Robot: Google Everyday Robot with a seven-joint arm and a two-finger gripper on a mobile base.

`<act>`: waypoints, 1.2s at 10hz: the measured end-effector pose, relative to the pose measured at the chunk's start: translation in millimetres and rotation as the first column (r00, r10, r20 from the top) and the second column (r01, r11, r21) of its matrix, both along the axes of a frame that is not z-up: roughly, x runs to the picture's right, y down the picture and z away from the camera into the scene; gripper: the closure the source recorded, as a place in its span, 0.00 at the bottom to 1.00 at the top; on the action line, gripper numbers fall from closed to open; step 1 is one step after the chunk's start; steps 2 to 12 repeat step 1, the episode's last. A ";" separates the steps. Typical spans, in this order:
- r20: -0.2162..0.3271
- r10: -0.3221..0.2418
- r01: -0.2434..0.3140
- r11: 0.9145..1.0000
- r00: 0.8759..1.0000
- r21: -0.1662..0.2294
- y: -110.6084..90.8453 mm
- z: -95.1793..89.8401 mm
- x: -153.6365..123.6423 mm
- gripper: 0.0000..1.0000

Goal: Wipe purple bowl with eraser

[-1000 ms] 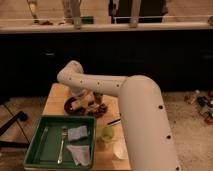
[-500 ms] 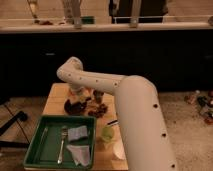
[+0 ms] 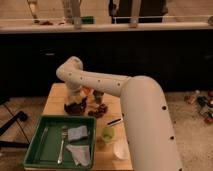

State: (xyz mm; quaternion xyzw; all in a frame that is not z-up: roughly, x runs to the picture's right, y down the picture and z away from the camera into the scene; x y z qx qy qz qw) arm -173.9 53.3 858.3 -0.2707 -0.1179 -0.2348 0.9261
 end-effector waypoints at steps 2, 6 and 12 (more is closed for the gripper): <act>0.011 -0.007 0.008 1.000 1.000 -0.012 3.8 -2.4 -0.3 1.00; 0.011 -0.007 0.008 1.000 1.000 -0.012 3.8 -2.4 -0.3 1.00; 0.011 -0.007 0.008 1.000 1.000 -0.012 3.8 -2.4 -0.3 1.00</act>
